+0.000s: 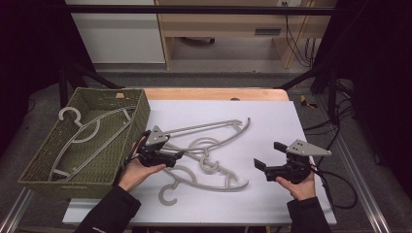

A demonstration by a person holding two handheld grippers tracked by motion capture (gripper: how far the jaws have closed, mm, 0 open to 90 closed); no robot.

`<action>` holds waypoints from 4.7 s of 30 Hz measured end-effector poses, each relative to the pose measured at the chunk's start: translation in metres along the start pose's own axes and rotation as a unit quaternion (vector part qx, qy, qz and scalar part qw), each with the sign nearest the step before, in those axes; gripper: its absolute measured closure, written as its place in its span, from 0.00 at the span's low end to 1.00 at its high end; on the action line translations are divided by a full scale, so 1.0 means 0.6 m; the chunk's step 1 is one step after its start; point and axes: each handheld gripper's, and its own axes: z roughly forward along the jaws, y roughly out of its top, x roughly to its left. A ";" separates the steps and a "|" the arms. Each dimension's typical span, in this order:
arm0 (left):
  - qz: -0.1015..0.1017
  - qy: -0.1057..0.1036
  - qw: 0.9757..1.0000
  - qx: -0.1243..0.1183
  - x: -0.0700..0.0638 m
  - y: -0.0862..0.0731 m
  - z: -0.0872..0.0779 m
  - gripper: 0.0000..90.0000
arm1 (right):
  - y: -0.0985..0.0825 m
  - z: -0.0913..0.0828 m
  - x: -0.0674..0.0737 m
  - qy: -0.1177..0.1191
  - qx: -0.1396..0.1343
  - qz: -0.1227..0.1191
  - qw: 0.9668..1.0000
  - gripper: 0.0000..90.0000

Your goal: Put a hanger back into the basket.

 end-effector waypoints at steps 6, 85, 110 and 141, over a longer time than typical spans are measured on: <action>0.001 0.002 0.999 0.033 0.005 -0.006 0.038 0.28 | -0.001 0.002 0.001 0.002 0.003 -0.003 1.000 0.04; 0.000 -0.043 0.996 0.083 -0.088 0.000 0.039 0.63 | -0.002 0.008 0.007 -0.004 0.017 0.005 1.000 0.05; -0.029 -0.003 0.992 0.123 -0.052 -0.071 0.033 1.00 | -0.003 0.065 0.061 0.019 0.065 -0.009 0.998 0.06; -0.017 -0.041 0.998 0.044 -0.105 -0.053 -0.014 0.92 | -0.058 0.163 0.075 -0.063 0.143 0.062 0.986 0.13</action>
